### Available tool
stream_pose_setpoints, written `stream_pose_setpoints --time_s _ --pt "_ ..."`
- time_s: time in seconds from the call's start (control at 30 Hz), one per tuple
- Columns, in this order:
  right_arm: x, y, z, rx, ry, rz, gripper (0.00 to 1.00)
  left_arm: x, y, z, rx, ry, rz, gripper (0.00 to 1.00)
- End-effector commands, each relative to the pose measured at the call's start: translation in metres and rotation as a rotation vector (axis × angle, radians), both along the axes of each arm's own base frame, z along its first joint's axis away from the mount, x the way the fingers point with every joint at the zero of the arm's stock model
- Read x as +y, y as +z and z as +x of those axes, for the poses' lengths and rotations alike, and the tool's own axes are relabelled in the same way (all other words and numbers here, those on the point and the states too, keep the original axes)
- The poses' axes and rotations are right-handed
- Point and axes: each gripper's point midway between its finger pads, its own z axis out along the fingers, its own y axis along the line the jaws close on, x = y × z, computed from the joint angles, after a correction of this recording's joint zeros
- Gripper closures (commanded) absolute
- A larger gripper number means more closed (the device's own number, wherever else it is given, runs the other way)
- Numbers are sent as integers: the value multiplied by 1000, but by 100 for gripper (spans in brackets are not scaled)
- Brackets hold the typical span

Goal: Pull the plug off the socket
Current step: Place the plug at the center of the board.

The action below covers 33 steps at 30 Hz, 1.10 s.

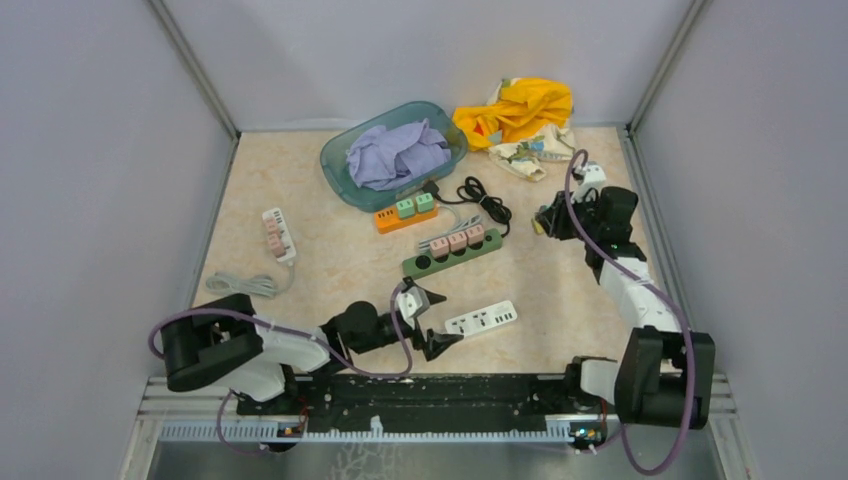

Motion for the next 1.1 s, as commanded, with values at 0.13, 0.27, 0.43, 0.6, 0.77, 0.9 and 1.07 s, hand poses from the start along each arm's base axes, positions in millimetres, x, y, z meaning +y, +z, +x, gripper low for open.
stream_pose_setpoints --time_s 0.13,0.27,0.43,0.6,0.77,0.9,1.07 --pt "-47 -9 26 62 -260 168 100 13 2 1 17 27 20 0" --pt "-53 -26 31 137 -272 209 96 20 7 -1 14 32 13 0" --pt "-47 -45 40 235 -245 273 84 31 9 -4 24 47 10 0" --pt "-52 -60 53 277 -247 287 76 41 10 -6 42 67 -16 0" --pt "-66 -67 64 277 -277 300 60 47 10 -7 63 80 -27 0" --pt "-79 -81 67 304 -305 307 41 49 13 -7 62 86 -41 0" --pt "-89 -79 65 291 -299 290 32 48 21 -8 57 76 -67 0"
